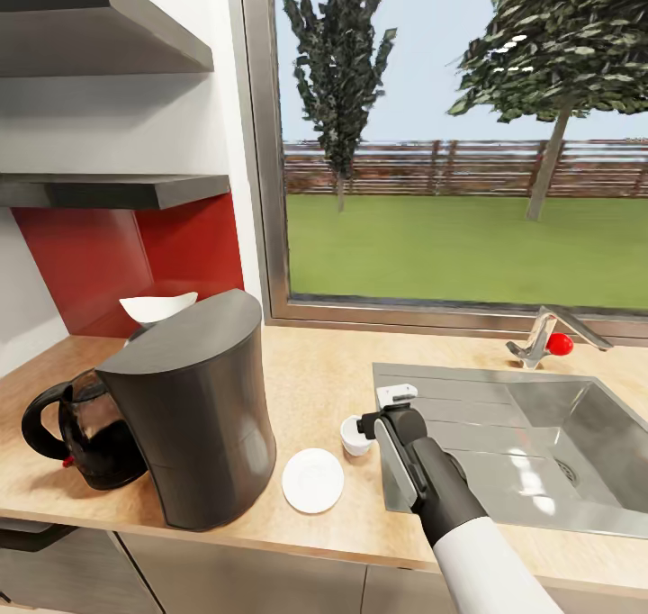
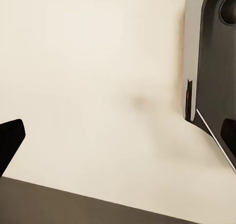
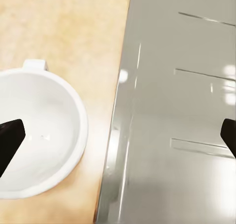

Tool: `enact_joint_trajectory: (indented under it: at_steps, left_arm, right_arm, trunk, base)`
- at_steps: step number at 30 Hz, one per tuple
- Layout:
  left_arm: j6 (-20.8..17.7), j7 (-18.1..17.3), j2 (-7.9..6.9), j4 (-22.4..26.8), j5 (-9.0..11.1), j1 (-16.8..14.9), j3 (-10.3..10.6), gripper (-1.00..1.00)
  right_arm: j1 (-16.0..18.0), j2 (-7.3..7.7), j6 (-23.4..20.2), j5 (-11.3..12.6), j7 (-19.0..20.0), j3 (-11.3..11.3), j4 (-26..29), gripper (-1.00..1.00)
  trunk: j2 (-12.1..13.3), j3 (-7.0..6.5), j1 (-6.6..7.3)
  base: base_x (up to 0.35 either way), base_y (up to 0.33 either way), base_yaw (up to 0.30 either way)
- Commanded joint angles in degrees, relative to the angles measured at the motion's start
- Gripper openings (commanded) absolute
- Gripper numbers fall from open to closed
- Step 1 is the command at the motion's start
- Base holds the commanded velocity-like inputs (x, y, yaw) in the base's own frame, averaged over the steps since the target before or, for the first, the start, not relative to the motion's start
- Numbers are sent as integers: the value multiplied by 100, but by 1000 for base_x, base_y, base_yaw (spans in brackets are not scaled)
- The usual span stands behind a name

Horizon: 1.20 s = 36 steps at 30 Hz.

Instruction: Set up a coffee station on the kitchen countertop: keep the coffee maker on the countertop, move the bottle of coffee from the kitchen shelf to the counter next to the coffee maker, place a paper coffee filter on top of the coffee maker, put the saucer next to the coffee maker with the coffee cup on the saucer, and place the electric kettle next to the coffee maker.

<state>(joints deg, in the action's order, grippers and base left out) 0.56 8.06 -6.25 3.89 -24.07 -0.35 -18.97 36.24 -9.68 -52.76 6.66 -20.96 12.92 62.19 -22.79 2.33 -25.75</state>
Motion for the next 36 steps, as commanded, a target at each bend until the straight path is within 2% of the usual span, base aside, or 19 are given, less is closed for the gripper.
enact_joint_trajectory:
  at_steps: [1,10,22,36]
  left_arm:
    - [6,11,1,-1,-61,-4,-45,100]
    - [6,10,1,2,-62,-4,-45,100]
    - [6,11,10,-2,-60,-5,-39,100]
    - [6,11,10,-2,-61,-4,-43,100]
  right_arm:
    - [6,1,-15,60,-58,9,2,100]
    - [6,0,-2,63,-58,9,-219,100]
    - [6,0,3,64,-58,9,-268,100]
    - [6,-7,11,64,-50,18,-440,100]
  trunk:
    - [-13,13,-4]
    - [-13,13,-4]
    - [-13,13,-4]
    - [-13,13,-4]
  base:
    - [0,0,0]
    - [17,0,0]
    - [129,17,0]
    - [10,2,0]
